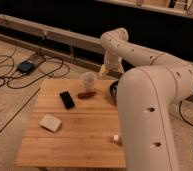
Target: Push the ceramic bowl across the table
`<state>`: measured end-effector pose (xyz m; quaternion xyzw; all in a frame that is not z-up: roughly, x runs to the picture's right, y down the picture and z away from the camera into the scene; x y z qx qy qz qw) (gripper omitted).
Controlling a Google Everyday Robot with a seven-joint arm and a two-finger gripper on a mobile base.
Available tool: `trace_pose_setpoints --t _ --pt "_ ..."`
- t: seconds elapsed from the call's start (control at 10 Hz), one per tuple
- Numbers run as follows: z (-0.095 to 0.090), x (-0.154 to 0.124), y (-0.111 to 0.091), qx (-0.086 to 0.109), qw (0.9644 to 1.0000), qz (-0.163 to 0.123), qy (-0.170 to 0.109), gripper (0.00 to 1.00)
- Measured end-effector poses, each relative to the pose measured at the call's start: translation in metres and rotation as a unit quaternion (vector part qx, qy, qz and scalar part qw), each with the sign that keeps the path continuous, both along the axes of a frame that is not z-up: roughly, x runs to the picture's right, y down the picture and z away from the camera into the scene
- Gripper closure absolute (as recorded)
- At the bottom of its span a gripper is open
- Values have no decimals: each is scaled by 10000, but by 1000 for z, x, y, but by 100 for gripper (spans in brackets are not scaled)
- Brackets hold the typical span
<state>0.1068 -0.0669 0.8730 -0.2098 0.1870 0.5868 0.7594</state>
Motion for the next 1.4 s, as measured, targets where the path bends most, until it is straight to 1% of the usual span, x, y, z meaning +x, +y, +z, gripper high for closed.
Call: trace_pose_setpoints --t 0.1,0.2,0.3,0.6,0.9,1.2,1.4 --pt "3 -3 8 -34 10000 -32 -35 20" --pt "11 -9 24 -111 9998 -98 -102 20" --pt "16 -14 34 -173 9997 -131 -139 20" --pt "37 -28 61 -420 9988 -102 -243 20" --pt "53 -31 75 -663 9975 6 -257 20" --pt "72 -35 81 -844 9958 178 -292 20" --pt "83 -38 90 -980 9942 285 -344 20"
